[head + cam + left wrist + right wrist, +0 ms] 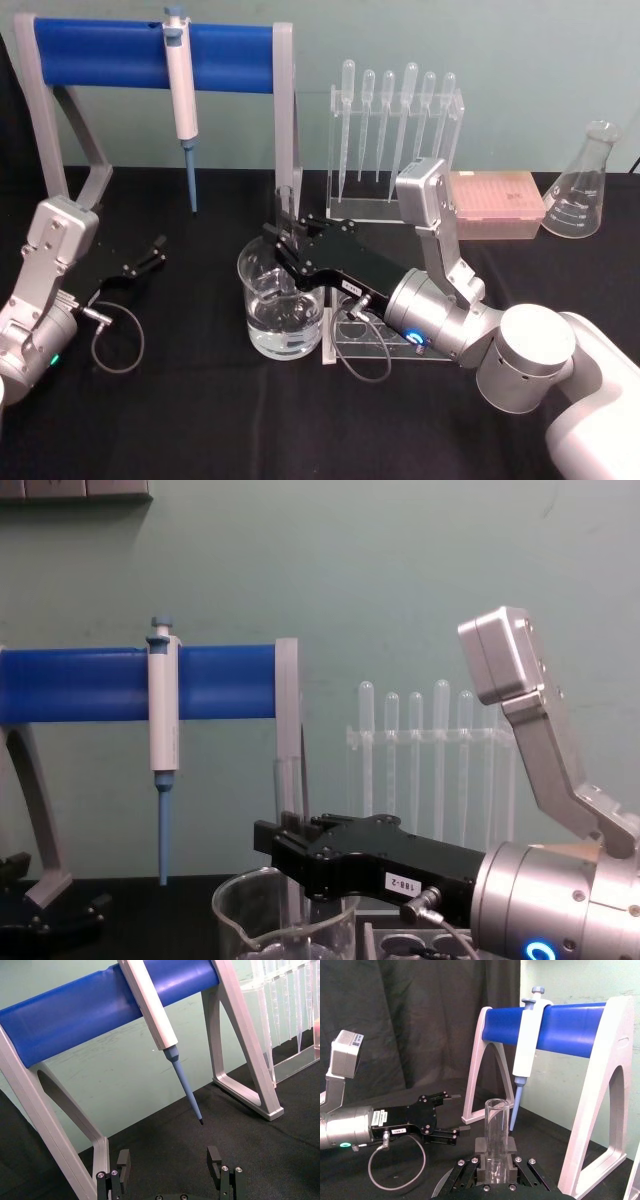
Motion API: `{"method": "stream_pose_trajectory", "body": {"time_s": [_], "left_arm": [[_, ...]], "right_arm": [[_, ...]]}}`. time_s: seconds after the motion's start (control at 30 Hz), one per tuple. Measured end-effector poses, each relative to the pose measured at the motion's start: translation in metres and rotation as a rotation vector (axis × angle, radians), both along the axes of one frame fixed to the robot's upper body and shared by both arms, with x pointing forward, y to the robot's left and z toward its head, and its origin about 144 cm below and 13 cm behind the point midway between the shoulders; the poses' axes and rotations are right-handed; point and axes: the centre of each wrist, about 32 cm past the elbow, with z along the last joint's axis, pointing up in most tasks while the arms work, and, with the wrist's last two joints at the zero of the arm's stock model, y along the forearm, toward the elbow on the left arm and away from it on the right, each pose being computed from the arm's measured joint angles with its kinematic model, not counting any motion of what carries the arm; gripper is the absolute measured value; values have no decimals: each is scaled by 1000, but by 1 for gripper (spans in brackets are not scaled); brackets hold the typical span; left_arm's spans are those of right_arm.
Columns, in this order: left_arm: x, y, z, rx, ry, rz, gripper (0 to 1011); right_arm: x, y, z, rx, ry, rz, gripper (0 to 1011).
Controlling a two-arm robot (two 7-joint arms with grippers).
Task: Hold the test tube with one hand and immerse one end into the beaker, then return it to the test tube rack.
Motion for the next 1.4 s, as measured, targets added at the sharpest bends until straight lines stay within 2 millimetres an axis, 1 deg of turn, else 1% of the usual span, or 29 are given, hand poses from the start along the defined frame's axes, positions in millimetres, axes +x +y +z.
{"method": "stream_pose_trajectory", "body": {"time_s": [1.4], "left_arm": [[0,0,0,0,0,0,1000]], "right_arm": [[0,0,0,0,0,0,225]]}}
